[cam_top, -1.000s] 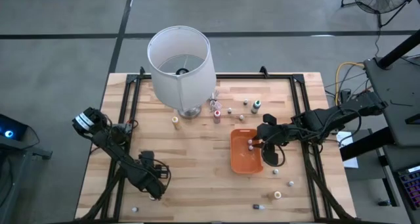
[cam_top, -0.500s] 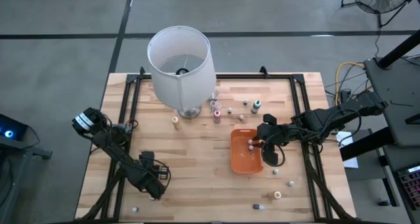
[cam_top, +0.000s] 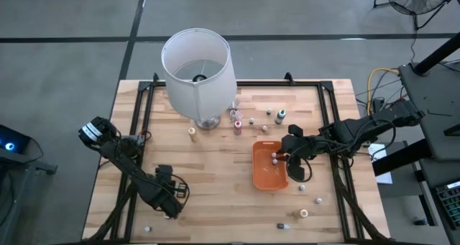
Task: Pick & Place food coloring
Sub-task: Move the small food coloring bottle from the left to the center of the table
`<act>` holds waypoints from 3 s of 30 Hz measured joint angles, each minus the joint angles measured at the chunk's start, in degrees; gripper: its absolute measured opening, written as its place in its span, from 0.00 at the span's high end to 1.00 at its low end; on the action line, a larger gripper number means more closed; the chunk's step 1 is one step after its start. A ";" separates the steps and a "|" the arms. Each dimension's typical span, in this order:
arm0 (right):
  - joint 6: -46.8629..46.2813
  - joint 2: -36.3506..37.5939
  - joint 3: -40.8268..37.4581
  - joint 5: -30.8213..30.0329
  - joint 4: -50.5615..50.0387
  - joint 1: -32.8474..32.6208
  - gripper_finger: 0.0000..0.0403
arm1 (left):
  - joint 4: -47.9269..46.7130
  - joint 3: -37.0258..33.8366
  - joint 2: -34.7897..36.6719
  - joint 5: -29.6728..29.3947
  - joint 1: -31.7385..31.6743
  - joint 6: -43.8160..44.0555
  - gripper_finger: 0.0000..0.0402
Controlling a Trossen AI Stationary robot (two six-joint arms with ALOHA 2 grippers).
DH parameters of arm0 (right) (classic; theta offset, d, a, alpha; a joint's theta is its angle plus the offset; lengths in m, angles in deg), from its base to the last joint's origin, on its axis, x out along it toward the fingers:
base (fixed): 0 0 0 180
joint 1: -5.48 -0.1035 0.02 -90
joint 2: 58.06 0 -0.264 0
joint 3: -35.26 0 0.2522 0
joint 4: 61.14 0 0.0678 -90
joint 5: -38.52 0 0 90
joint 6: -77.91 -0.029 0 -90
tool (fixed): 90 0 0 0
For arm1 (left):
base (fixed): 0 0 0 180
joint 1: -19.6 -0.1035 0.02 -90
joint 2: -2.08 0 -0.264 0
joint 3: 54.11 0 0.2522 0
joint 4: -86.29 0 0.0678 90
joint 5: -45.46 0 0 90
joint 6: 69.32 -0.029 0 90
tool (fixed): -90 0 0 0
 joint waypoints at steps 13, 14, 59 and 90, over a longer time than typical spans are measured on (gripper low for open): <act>0.00 0.00 -0.01 0.02 0.00 0.02 0.81 | 3.71 14.10 -1.46 -8.56 -12.15 -37.94 0.89; 0.00 0.00 -0.01 0.02 0.00 0.02 0.81 | 3.98 15.61 -2.07 -8.68 -13.18 -40.97 0.89; 0.23 0.02 0.00 2.01 -0.11 0.04 0.79 | 4.62 50.91 -35.09 -3.41 -17.76 -78.02 0.86; 0.24 0.02 0.01 1.97 0.02 0.02 0.80 | -3.50 51.46 -30.16 -4.01 -18.94 -70.74 0.65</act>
